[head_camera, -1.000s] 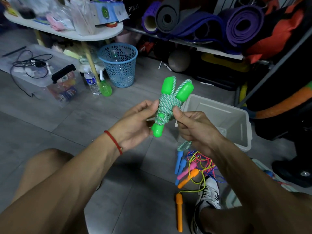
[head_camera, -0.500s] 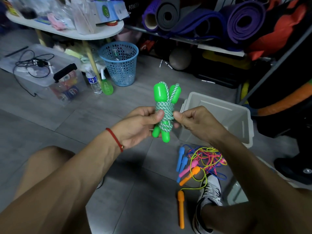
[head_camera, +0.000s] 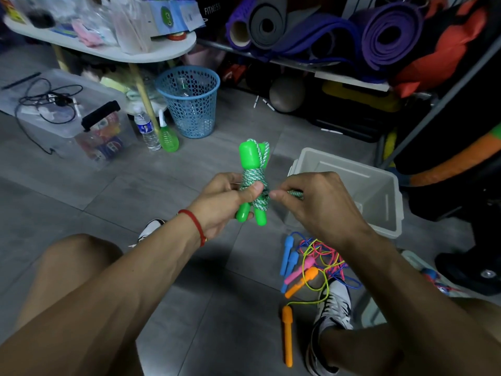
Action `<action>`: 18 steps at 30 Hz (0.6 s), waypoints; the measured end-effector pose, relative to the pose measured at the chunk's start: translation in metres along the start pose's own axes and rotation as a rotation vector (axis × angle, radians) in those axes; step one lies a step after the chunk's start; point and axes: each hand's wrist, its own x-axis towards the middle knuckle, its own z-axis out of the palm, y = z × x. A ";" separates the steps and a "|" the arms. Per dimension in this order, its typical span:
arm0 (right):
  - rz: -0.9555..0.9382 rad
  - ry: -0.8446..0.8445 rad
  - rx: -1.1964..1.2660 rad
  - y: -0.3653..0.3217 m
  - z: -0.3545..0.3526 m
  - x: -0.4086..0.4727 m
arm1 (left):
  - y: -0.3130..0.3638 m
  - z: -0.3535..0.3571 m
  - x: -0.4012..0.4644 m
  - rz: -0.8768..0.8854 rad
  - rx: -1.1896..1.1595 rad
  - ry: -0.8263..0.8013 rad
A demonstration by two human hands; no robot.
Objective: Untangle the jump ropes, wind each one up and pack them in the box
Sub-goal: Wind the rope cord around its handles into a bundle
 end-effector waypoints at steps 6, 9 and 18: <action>0.139 -0.009 0.357 -0.011 -0.004 -0.005 | 0.003 0.001 -0.002 -0.035 -0.130 0.012; 0.200 0.030 0.486 -0.016 0.004 -0.006 | 0.005 0.003 -0.003 -0.075 -0.266 -0.052; 0.311 0.134 0.517 -0.030 0.028 -0.001 | 0.009 0.012 -0.006 -0.039 -0.495 0.012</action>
